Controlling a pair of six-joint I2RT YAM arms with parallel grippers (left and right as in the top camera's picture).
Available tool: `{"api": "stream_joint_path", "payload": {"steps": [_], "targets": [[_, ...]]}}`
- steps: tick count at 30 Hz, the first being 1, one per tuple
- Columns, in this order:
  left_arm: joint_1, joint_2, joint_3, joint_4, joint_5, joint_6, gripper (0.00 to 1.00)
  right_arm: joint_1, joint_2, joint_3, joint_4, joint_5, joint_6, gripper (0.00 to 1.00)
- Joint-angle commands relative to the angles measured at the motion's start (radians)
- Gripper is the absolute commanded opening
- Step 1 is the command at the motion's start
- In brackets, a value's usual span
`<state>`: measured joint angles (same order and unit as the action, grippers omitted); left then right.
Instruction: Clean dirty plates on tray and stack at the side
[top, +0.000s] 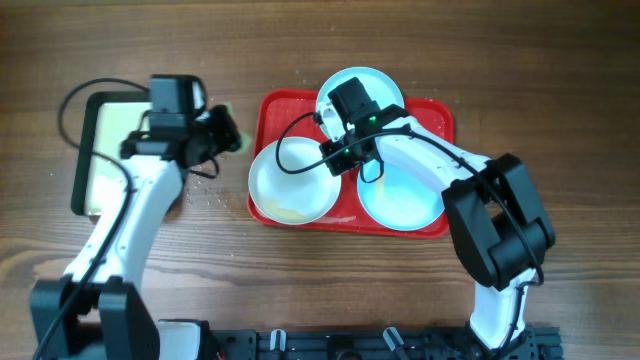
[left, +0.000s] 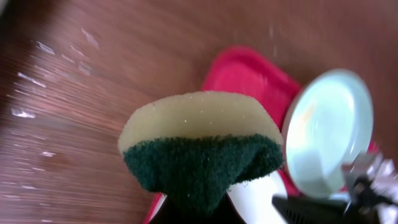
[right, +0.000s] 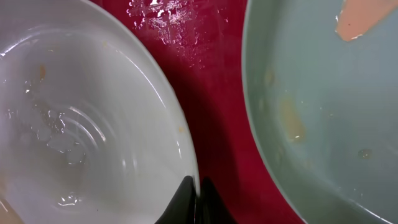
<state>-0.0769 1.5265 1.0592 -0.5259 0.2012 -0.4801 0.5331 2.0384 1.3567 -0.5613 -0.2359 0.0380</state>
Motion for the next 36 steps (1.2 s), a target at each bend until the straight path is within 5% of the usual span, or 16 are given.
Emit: {"api": "stream_joint_path", "payload": {"steps": [1,22,31,36], "targets": [[-0.079,0.066,0.003,0.022,0.015,0.032,0.04,-0.042,0.01,0.009,-0.002,-0.027,0.034,0.04],[-0.27,0.418,0.003,0.334,-0.005,0.031,0.04,-0.105,0.047,0.009,0.026,-0.154,0.044,0.04],[-0.27,0.435,0.003,0.381,-0.724,0.031,0.04,-0.105,0.047,0.009,0.025,-0.153,0.039,0.04],[-0.267,0.354,0.003,0.381,-0.766,0.031,0.04,-0.105,0.047,0.009,0.026,-0.153,0.039,0.04]]}}
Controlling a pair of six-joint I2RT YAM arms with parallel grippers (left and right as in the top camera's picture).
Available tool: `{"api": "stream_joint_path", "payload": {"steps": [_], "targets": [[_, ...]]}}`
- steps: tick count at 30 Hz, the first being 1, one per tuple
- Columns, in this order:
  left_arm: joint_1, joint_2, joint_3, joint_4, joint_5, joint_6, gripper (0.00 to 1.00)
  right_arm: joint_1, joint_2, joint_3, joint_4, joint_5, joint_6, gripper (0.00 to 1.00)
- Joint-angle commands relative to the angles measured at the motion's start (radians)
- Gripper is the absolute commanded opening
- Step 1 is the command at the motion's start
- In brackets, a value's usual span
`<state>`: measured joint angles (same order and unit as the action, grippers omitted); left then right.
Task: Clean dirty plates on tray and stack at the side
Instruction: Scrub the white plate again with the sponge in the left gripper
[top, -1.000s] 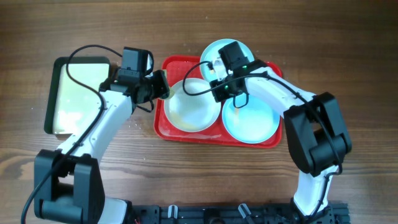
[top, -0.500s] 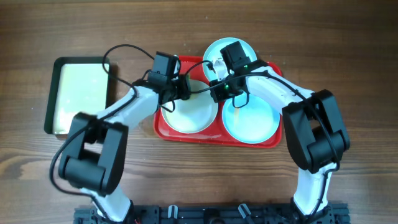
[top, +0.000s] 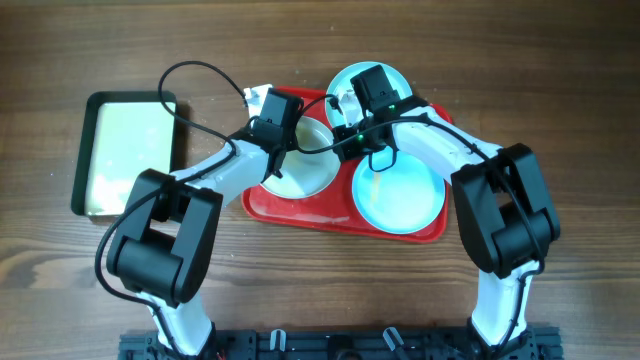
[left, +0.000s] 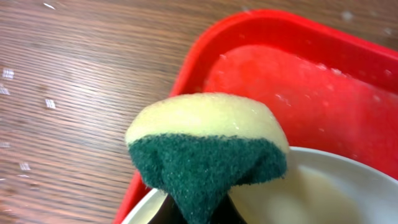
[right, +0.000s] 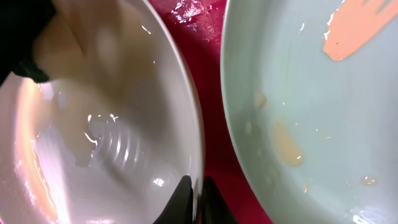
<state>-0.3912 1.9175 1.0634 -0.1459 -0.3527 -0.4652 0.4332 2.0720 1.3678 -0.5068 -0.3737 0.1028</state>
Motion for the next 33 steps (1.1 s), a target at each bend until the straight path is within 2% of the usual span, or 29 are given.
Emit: {"api": "stream_joint_path", "payload": {"steps": [1,3,8,10,12,15,19,22,23,24,28,33], "targets": [[0.047,-0.061,-0.001,-0.002,-0.172,0.016,0.04,-0.005,0.013,-0.002,-0.029,-0.016,-0.025,0.04],[0.047,-0.089,-0.001,-0.014,-0.048,0.016,0.04,-0.005,0.013,-0.002,-0.029,-0.016,-0.025,0.04],[0.047,-0.109,-0.001,-0.065,0.462,0.015,0.04,-0.005,0.013,-0.002,-0.03,-0.016,-0.024,0.04],[0.047,-0.109,-0.001,-0.113,0.593,0.015,0.04,-0.005,0.013,-0.002,-0.029,-0.016,-0.024,0.04],[0.047,-0.109,-0.001,-0.179,0.643,0.015,0.04,-0.005,0.013,-0.002,-0.028,-0.016,-0.024,0.04],[0.047,-0.107,-0.001,-0.325,0.644,0.016,0.04,-0.005,0.013,-0.002,-0.028,-0.016,-0.024,0.04],[0.046,-0.1,-0.023,-0.369,0.579,0.017,0.04,-0.005,0.013,-0.002,-0.018,-0.016,-0.024,0.04],[0.046,-0.1,-0.059,-0.368,0.361,0.016,0.04,-0.005,0.013,-0.002,-0.017,-0.016,-0.024,0.04],[0.047,-0.1,-0.061,-0.37,0.222,0.016,0.04,-0.005,0.013,-0.002,-0.017,-0.016,-0.024,0.04],[0.047,-0.101,-0.061,-0.358,0.146,0.016,0.04,-0.005,0.013,-0.002,-0.018,-0.016,-0.024,0.04],[0.047,-0.14,-0.047,-0.322,0.119,0.016,0.04,-0.005,0.013,-0.002,-0.019,-0.016,-0.024,0.04],[0.079,-0.3,-0.023,-0.294,0.138,0.003,0.04,-0.005,0.007,0.002,-0.022,-0.017,-0.028,0.04]]}}
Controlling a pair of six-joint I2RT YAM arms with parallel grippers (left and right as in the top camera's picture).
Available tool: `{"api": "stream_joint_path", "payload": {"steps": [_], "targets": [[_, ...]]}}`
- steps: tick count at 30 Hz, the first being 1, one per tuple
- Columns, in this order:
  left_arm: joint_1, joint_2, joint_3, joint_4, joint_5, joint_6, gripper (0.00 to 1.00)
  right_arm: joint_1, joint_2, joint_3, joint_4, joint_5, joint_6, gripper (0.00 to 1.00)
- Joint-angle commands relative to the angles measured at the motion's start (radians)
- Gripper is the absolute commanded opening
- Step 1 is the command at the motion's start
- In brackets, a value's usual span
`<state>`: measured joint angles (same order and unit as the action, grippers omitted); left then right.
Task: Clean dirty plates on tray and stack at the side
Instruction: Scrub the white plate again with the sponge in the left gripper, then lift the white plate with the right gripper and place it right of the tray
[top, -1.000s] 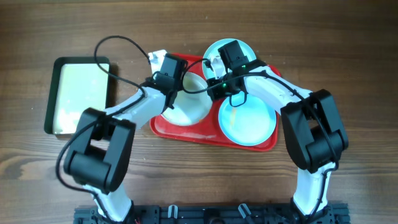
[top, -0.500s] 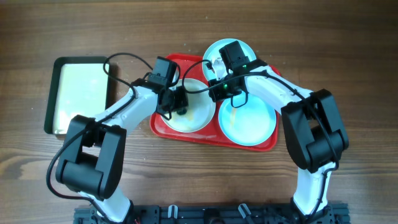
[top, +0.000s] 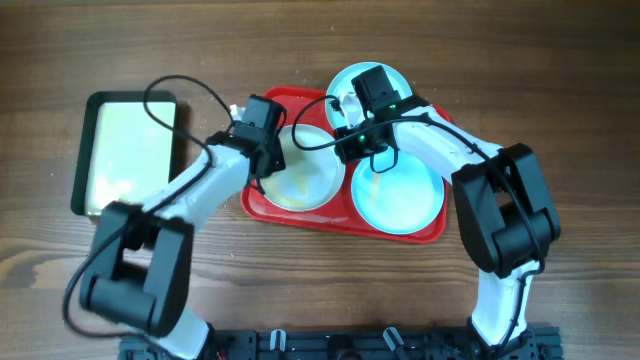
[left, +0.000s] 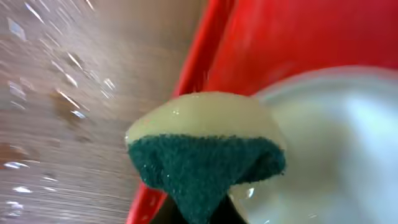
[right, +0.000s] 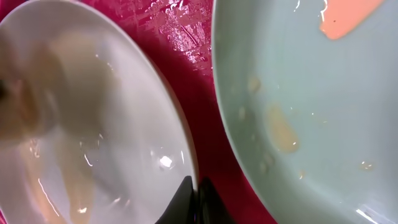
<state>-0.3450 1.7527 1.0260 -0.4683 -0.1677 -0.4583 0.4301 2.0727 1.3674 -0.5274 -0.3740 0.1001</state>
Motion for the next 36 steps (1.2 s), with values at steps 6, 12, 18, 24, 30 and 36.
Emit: {"api": "stream_joint_path", "payload": {"steps": [6,12,18,24,30,36], "targets": [[0.193,-0.358,0.014,0.098,0.072,-0.02,0.04,0.005,-0.132,0.003,0.003,0.014,-0.105,0.04],[0.274,-0.358,0.014,0.084,0.069,-0.018,0.04,0.082,-0.288,0.003,0.021,0.393,-0.187,0.04],[0.365,-0.358,0.014,0.043,-0.032,-0.018,0.04,0.193,-0.363,0.003,0.153,0.708,-0.364,0.04],[0.42,-0.358,0.014,0.0,-0.032,-0.018,0.04,0.314,-0.363,0.003,0.336,0.958,-0.777,0.05],[0.423,-0.358,0.014,0.0,-0.032,-0.018,0.04,0.407,-0.362,0.003,0.415,1.041,-1.021,0.04],[0.423,-0.357,0.014,-0.001,-0.032,-0.018,0.04,0.431,-0.362,0.003,0.42,1.058,-1.129,0.04]]}}
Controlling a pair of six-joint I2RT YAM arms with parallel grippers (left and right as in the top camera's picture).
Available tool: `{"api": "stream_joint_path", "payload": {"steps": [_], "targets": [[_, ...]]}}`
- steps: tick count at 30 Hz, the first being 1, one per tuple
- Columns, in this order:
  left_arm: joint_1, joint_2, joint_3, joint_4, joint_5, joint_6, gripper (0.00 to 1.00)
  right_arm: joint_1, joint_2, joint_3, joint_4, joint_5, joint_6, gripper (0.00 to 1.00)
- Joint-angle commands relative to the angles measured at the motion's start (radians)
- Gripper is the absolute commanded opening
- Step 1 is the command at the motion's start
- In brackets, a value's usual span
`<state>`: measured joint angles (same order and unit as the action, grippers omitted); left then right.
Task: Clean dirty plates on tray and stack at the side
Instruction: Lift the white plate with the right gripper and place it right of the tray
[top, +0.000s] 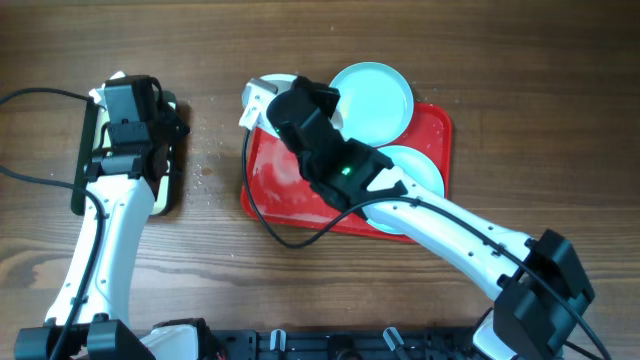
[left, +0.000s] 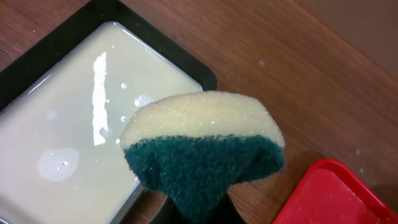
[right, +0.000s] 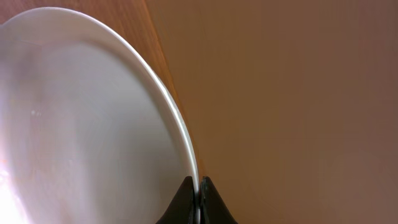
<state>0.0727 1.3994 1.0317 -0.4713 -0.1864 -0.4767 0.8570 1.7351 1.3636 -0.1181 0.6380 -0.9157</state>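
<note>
My right gripper (right: 198, 188) is shut on the rim of a white plate (right: 93, 112) and holds it tilted in the air over the far left corner of the red tray (top: 300, 195); overhead only a sliver of the white plate (top: 272, 82) shows past the arm. Two pale blue plates remain: one (top: 375, 95) at the tray's far edge, one (top: 420, 172) on its right side. My left gripper (left: 196, 213) is shut on a yellow-and-green sponge (left: 202, 140) over the right edge of the black basin (left: 68, 143) of milky water.
The black basin (top: 92, 150) lies at the far left of the wooden table. Water droplets dot the wood (top: 205, 160) between basin and tray. My right arm (top: 450, 230) crosses the tray from the near right.
The left gripper moved the sponge from the white plate on the tray to above the basin at left. The right gripper, still shut on the plate's rim, now holds the plate up off the tray.
First the sponge hung left of the tray while my right gripper pinched the white plate's rim on the tray. Then the sponge lay on that plate, at two spots in turn. Now the plate is in the air and the sponge is over the basin.
</note>
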Motion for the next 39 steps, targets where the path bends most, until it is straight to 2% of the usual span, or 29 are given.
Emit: {"api": "stream_joint_path", "payload": {"steps": [1,7,9,11,13,14,15,17,20,22,24,25,28,29,32,35,37,39], "targets": [[0.005,-0.004,0.008,0.002,-0.013,0.0,0.04,0.004,-0.025,0.007,0.026,0.057,-0.148,0.04],[0.005,-0.004,0.008,0.002,-0.013,0.0,0.04,0.004,-0.025,0.007,0.154,0.097,-0.26,0.04],[0.005,-0.004,0.008,0.002,-0.013,0.0,0.04,0.003,-0.024,0.006,0.131,0.086,-0.185,0.04],[0.005,-0.004,0.008,-0.003,-0.013,0.0,0.04,-0.006,-0.024,0.005,0.009,-0.034,-0.056,0.04],[0.005,-0.004,0.008,-0.005,-0.012,0.0,0.04,-0.031,-0.019,0.0,-0.164,-0.238,-0.012,0.04],[0.005,-0.004,0.008,-0.006,-0.012,0.0,0.04,-0.039,-0.018,0.0,-0.168,-0.224,0.025,0.04],[0.005,-0.004,0.008,-0.006,-0.012,0.0,0.04,-0.039,-0.018,0.0,-0.119,-0.154,0.074,0.04],[0.005,-0.004,0.008,-0.006,-0.008,0.0,0.04,-0.042,-0.029,0.0,0.114,0.026,0.158,0.04],[0.005,-0.004,0.008,-0.009,0.02,-0.001,0.04,-0.062,-0.051,0.0,0.264,-0.015,0.092,0.04],[0.005,-0.004,0.008,-0.012,0.021,-0.003,0.04,-0.085,-0.054,0.0,0.16,-0.137,0.041,0.04],[0.005,-0.004,0.008,-0.013,0.022,-0.003,0.04,-0.109,-0.041,0.0,-0.097,-0.316,0.001,0.04],[0.005,-0.004,0.008,-0.013,0.021,-0.003,0.04,-0.119,-0.034,0.0,-0.155,-0.328,0.02,0.04],[0.005,-0.004,0.008,-0.012,0.021,-0.003,0.04,-0.193,-0.047,0.0,-0.069,-0.134,0.414,0.04],[0.005,-0.004,0.008,-0.012,0.021,-0.003,0.04,-0.246,-0.071,0.0,-0.055,-0.171,0.514,0.04],[0.005,-0.004,0.008,-0.013,0.021,-0.003,0.04,-0.449,-0.142,0.001,-0.076,-0.451,0.747,0.04],[0.005,-0.004,0.008,-0.016,0.021,-0.003,0.04,-0.782,-0.167,0.0,-0.145,-0.861,0.95,0.04],[0.005,-0.004,0.008,-0.016,0.022,-0.003,0.04,-0.941,-0.15,0.0,-0.217,-0.98,1.027,0.04],[0.005,-0.004,0.008,-0.016,0.021,-0.003,0.04,-1.065,-0.124,-0.001,-0.304,-0.989,1.093,0.04]]}}
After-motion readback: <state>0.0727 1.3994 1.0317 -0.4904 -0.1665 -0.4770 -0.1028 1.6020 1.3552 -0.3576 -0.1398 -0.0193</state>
